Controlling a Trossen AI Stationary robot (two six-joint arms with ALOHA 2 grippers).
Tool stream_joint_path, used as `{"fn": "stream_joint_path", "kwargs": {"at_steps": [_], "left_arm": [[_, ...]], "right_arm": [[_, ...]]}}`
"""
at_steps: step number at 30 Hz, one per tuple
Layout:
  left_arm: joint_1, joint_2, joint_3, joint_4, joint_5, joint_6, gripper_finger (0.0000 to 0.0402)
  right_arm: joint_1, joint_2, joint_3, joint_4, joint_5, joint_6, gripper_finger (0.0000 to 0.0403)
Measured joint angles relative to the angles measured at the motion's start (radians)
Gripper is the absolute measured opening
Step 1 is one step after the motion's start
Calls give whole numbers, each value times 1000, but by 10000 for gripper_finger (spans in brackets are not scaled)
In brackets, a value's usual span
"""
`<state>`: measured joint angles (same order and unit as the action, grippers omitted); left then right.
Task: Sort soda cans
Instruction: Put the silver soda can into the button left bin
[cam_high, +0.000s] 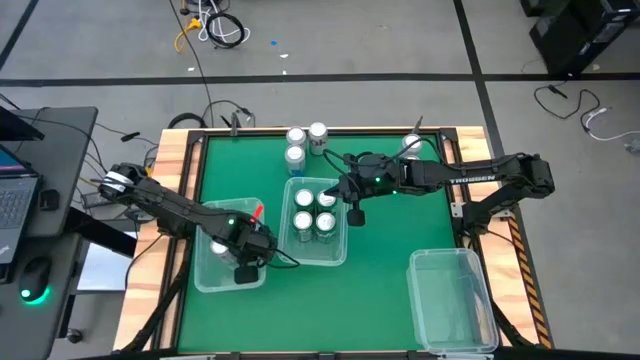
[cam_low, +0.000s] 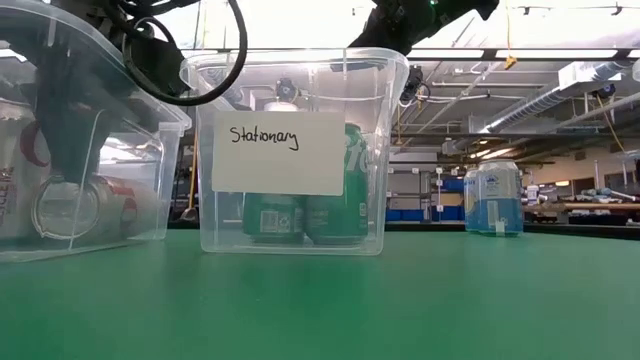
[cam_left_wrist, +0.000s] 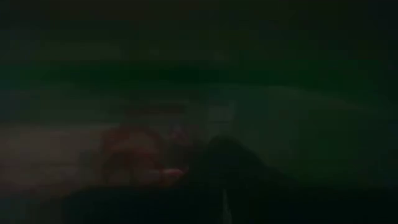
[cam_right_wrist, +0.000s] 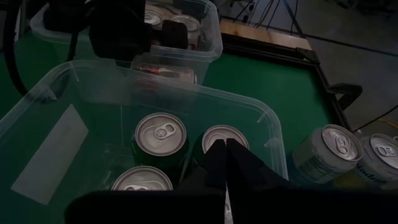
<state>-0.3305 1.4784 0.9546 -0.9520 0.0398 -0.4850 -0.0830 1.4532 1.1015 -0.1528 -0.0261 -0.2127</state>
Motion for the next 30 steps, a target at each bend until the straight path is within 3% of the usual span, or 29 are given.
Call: {"fn": "stream_joint_path", "kwargs": {"at_steps": [19, 30], "left_arm": [[1, 5, 155, -314, -193, -1, 1], [5, 2, 271, -496, -395, -19, 1]], "right_arm": [[0, 0, 0, 2, 8, 0, 0], [0, 0, 0, 2, 10, 0, 0]]}}
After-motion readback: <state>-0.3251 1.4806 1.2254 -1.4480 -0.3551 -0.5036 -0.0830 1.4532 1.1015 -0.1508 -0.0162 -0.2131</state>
